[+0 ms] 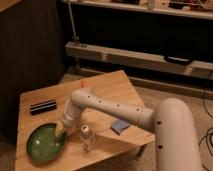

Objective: Drag the ceramic bowl in a circle

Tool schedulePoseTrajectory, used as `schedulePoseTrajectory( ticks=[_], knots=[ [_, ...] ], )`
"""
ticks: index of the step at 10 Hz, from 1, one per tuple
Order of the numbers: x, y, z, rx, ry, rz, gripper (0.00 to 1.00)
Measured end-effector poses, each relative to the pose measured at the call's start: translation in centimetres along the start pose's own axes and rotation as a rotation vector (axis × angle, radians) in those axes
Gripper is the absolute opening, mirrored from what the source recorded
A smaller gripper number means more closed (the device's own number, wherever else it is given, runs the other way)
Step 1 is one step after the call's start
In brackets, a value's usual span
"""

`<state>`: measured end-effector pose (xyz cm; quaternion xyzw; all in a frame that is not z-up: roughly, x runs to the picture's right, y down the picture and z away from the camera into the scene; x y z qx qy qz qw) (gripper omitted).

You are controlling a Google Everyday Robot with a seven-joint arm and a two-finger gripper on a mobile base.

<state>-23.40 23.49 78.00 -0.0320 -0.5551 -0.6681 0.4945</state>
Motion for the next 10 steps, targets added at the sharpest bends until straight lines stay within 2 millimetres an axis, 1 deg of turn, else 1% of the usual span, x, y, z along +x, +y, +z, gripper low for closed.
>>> schedulePoseTrajectory(
  ticks=[1,2,3,4,6,7,9,10],
  knots=[
    [0.1,0.1,0.1,-0.019,-0.001,0.006,0.21],
    [0.1,0.1,0.4,-0.028,-0.005,0.013,0.26],
    [0.1,0.5,0.7,-0.031,-0.008,0.025,0.37],
    [0.1,0.8,0.9,-0.033,-0.012,0.033,0.44],
    [0.2,0.7,1.2,-0.031,-0.016,0.035,0.45],
    [0.3,0.4,1.4,-0.032,-0.018,0.03,0.43],
    [0.4,-0.4,0.5,-0.051,-0.002,0.027,0.25],
    [0.4,-0.8,-0.5,-0.07,0.013,0.032,0.12]
  ],
)
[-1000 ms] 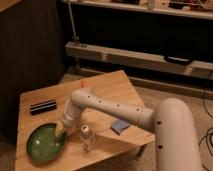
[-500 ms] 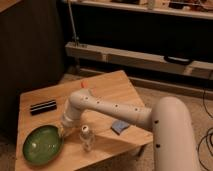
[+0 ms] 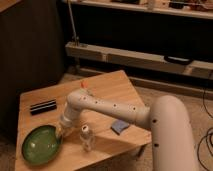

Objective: Drag the ceramic bowl in a circle

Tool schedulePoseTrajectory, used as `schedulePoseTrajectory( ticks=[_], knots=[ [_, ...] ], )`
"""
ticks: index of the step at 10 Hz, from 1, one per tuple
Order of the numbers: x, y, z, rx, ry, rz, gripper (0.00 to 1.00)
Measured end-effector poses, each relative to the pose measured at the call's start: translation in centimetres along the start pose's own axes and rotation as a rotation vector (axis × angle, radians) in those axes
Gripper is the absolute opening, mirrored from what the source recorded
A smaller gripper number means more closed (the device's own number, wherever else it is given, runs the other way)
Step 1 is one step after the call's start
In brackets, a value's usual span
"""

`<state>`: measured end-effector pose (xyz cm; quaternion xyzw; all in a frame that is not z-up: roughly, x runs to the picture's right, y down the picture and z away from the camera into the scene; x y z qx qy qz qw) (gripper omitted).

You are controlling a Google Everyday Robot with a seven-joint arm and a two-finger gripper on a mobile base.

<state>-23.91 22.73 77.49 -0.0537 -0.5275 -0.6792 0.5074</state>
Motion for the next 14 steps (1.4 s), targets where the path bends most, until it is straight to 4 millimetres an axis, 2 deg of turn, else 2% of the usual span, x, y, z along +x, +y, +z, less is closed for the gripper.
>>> schedulePoseTrajectory(
  ticks=[1,2,3,7,10,12,14],
  knots=[
    [0.2,0.3,-1.1,-0.019,0.011,0.012,0.03],
    [0.4,0.8,-1.8,-0.032,0.017,0.023,0.0],
    [0.9,1.5,-2.9,-0.051,0.023,0.038,0.0],
    [1.3,2.3,-3.6,-0.08,0.031,0.095,0.0],
    [1.9,5.2,-6.3,-0.101,0.065,0.173,0.0],
    [0.3,7.3,-8.0,-0.113,0.086,0.218,0.0],
    [-2.4,9.7,-8.1,-0.147,0.064,0.248,0.0]
  ],
)
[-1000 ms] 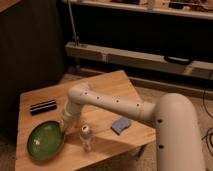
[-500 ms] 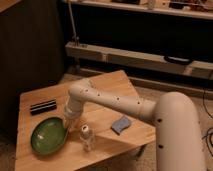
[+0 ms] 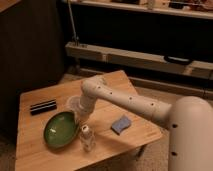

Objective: Drag the ceramic bowl in a circle

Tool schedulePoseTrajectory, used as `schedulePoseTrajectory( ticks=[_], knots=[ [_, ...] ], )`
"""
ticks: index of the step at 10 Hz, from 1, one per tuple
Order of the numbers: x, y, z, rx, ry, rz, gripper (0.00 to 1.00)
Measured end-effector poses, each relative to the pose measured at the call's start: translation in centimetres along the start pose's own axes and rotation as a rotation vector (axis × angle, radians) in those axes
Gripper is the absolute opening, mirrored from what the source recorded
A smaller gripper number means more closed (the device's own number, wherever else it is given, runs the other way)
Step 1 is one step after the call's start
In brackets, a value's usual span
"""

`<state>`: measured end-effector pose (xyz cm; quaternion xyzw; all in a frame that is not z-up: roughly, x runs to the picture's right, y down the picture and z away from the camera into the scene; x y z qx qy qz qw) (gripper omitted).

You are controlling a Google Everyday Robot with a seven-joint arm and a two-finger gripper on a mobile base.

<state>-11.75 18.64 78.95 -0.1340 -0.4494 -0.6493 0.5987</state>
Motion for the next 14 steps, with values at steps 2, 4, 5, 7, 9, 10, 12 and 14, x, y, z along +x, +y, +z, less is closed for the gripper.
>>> schedulePoseTrajectory(
  ticks=[2,4,5,7,9,10,12,14],
  knots=[
    [-1.9,0.7,0.4,-0.042,-0.03,-0.048,0.0],
    [-3.0,-0.6,1.0,-0.057,-0.049,-0.108,0.0],
    [-3.1,-2.3,1.6,-0.057,-0.056,-0.145,0.0],
    [-2.7,-5.9,2.8,-0.049,-0.073,-0.207,0.0],
    [-1.8,-9.9,4.3,-0.044,-0.095,-0.26,0.0],
    [-1.2,-11.3,4.8,-0.038,-0.102,-0.268,0.0],
    [0.6,-13.9,5.5,-0.026,-0.104,-0.255,0.0],
    [2.1,-14.1,5.1,-0.023,-0.086,-0.173,0.0]
  ],
)
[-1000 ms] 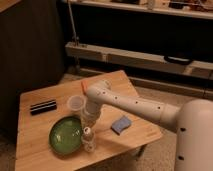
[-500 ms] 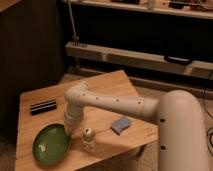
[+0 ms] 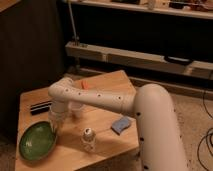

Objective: Drag the ceramic bowl in a circle

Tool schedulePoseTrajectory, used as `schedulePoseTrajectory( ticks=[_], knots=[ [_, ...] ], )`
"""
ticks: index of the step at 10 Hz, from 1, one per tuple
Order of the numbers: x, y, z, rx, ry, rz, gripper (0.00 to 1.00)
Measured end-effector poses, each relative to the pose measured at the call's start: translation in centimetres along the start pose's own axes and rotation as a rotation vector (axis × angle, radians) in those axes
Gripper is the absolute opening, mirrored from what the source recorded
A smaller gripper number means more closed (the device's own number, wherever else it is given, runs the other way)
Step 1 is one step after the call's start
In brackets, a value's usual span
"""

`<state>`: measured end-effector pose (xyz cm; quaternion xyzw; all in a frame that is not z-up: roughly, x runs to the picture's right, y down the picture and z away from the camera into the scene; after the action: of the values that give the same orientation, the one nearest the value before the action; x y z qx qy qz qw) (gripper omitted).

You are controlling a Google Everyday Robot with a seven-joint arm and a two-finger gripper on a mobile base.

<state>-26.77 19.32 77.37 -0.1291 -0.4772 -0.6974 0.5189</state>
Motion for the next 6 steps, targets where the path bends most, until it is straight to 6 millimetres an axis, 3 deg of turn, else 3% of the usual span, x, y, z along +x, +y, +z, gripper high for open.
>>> schedulePoseTrajectory(
  ticks=[3,6],
  knots=[
    [0.3,3.5,-1.6,0.006,0.032,0.122,0.0],
    [-2.1,9.5,-3.2,-0.005,0.055,0.232,0.0]
  ],
)
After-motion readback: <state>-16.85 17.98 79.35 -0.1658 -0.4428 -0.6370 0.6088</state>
